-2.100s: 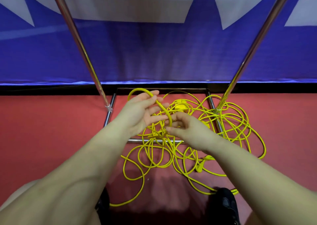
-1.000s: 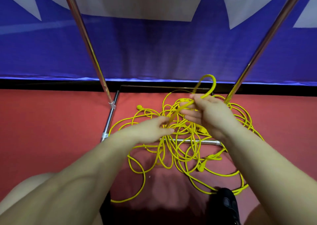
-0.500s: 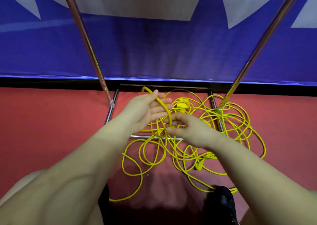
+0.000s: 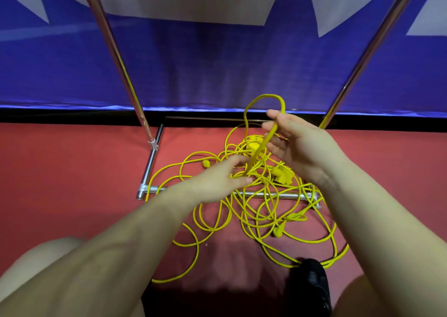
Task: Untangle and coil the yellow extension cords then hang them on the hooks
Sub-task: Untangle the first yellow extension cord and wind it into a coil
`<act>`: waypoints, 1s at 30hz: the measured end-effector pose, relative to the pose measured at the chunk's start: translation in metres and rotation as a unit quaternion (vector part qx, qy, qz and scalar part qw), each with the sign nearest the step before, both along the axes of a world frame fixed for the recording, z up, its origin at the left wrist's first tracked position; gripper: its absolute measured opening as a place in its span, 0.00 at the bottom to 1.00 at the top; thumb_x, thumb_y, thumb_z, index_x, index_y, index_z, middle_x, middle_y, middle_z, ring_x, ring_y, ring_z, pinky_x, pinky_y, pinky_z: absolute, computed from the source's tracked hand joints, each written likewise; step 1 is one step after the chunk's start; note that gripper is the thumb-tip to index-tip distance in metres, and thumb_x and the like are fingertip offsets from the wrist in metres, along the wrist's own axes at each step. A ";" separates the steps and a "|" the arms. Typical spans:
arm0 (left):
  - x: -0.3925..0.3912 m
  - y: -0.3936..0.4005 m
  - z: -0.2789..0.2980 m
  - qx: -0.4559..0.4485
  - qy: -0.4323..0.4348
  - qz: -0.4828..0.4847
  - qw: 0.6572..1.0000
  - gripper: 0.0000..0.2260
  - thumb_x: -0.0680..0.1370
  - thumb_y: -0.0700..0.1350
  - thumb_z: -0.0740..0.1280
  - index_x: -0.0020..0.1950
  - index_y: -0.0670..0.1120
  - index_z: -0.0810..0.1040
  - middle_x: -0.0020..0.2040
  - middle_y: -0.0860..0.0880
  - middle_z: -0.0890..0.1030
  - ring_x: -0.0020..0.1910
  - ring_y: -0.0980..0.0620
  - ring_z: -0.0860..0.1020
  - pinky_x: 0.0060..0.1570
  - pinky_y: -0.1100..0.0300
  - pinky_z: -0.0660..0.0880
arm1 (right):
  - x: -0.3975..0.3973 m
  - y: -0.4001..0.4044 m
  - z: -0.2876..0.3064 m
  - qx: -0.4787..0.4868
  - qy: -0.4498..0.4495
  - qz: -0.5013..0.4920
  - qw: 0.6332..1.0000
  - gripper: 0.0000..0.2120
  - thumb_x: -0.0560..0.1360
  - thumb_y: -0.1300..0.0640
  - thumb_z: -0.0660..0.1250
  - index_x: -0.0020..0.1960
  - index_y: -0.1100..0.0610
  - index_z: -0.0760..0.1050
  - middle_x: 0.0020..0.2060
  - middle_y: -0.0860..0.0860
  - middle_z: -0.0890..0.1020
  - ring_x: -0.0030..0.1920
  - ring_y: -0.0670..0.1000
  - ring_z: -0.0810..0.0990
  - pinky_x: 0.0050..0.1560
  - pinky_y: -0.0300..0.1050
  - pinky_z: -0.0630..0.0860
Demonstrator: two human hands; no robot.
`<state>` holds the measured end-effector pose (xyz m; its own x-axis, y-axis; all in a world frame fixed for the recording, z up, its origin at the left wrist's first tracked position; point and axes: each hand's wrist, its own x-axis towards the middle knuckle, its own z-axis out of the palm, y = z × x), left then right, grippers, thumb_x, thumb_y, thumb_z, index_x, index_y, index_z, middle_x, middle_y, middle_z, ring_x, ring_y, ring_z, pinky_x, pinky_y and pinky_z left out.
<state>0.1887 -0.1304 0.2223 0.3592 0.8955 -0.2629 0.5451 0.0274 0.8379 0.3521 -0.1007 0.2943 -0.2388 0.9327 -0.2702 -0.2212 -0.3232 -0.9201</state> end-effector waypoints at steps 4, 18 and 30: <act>0.004 0.001 0.006 0.024 -0.020 0.001 1.000 0.06 0.80 0.43 0.60 0.52 0.42 0.76 0.46 0.51 0.79 0.47 0.56 0.76 0.51 0.61 0.71 | -0.001 0.002 -0.002 -0.024 0.016 -0.011 1.000 0.08 0.79 0.54 0.58 0.49 0.51 0.76 0.36 0.45 0.84 0.34 0.41 0.81 0.39 0.35 0.79; -0.022 0.025 0.052 -0.151 -0.415 0.256 0.860 0.13 0.82 0.46 0.52 0.48 0.46 0.75 0.31 0.52 0.83 0.32 0.57 0.82 0.31 0.67 0.77 | -0.023 -0.024 -0.056 0.064 -0.243 0.207 0.946 0.10 0.74 0.61 0.68 0.54 0.62 0.75 0.45 0.56 0.80 0.45 0.49 0.76 0.49 0.40 0.72; 0.000 -0.002 0.027 -0.194 -0.083 -0.013 0.977 0.16 0.81 0.55 0.51 0.48 0.52 0.76 0.46 0.50 0.81 0.48 0.53 0.79 0.59 0.55 0.72 | 0.010 0.013 -0.010 -0.096 0.120 -0.160 0.975 0.10 0.80 0.54 0.58 0.42 0.55 0.72 0.25 0.46 0.81 0.26 0.43 0.81 0.26 0.36 0.77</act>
<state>0.1887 -0.1320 0.2494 0.4468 0.7300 -0.5171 0.4081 0.3481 0.8440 0.3621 -0.0878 0.2847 -0.0223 0.9079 -0.4185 -0.5405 -0.3631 -0.7589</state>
